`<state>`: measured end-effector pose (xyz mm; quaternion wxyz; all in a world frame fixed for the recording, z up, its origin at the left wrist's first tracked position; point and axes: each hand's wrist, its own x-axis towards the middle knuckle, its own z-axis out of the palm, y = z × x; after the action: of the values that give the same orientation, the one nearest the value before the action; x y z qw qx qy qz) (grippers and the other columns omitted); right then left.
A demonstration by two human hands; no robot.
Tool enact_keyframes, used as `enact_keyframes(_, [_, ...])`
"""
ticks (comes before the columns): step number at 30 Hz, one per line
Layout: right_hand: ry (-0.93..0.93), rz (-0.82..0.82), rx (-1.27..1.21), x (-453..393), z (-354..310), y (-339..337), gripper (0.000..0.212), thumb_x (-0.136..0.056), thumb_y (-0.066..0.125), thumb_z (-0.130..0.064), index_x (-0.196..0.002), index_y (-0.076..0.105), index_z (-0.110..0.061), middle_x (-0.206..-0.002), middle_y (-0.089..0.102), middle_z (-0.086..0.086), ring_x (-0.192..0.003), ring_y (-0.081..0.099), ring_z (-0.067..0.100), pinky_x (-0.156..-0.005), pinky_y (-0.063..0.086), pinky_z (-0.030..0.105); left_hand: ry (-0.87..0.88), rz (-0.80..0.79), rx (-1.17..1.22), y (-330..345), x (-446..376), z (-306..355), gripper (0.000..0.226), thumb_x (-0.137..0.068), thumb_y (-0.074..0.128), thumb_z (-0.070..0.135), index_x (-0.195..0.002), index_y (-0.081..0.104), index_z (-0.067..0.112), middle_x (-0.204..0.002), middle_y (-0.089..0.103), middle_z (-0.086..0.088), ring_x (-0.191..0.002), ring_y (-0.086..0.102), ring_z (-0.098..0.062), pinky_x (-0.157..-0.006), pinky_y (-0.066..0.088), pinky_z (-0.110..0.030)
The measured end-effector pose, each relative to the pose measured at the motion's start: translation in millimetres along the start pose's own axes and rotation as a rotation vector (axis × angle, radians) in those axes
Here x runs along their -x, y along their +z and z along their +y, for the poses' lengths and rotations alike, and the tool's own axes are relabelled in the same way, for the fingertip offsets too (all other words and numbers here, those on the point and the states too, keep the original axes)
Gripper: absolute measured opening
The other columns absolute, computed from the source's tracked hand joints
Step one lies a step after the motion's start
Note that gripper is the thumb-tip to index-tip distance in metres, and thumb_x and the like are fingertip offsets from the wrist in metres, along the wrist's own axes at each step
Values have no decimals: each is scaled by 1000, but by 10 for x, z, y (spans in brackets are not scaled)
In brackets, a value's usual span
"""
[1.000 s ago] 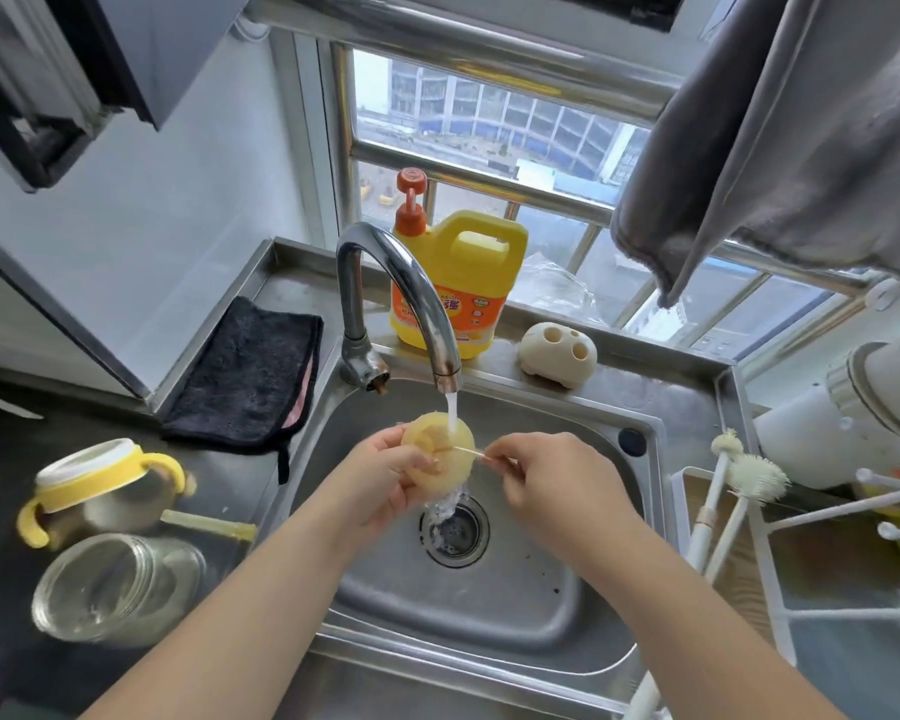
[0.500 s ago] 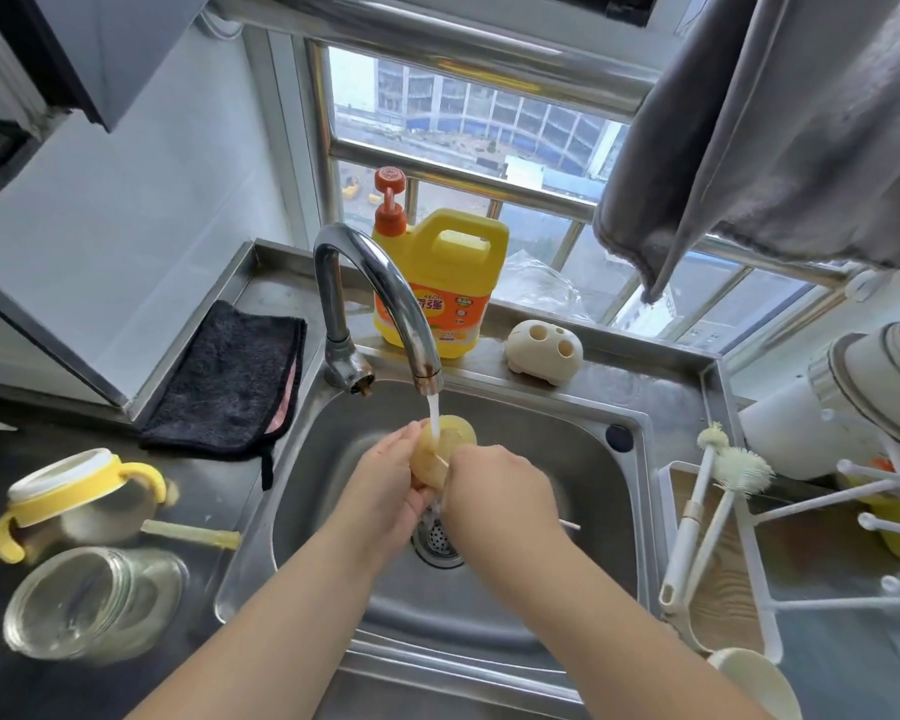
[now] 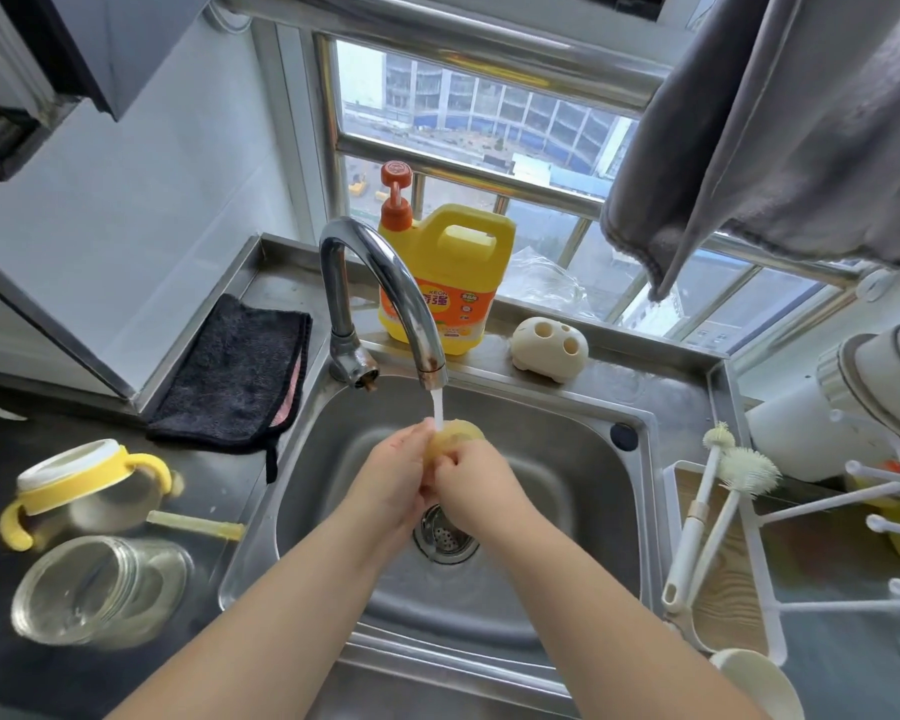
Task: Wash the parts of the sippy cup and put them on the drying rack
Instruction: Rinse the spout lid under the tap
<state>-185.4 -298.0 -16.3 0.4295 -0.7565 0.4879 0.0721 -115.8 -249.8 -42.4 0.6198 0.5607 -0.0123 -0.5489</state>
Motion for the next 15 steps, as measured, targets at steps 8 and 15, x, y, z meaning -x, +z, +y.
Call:
enact_keyframes(8, [-45,19,-166,4,8,-102,30,-98,40,-13,-72,54,-16,-61,49,-7,-54,42,4,-34,28,6,42,-58,-110,-28,-7,-113,26,-102,40,13,-101,67,11,-82,71,-3,-70,65,-11,-55,52,-22])
enact_keyframes(15, [-91,84,-176,-24,65,-26,31,-99,38,-18,-77,59,-25,-77,56,-6,-62,49,7,-45,33,11,183,-71,-244,-58,-7,-122,27,-101,42,9,-113,61,24,-97,72,5,-85,69,-2,-68,51,-16])
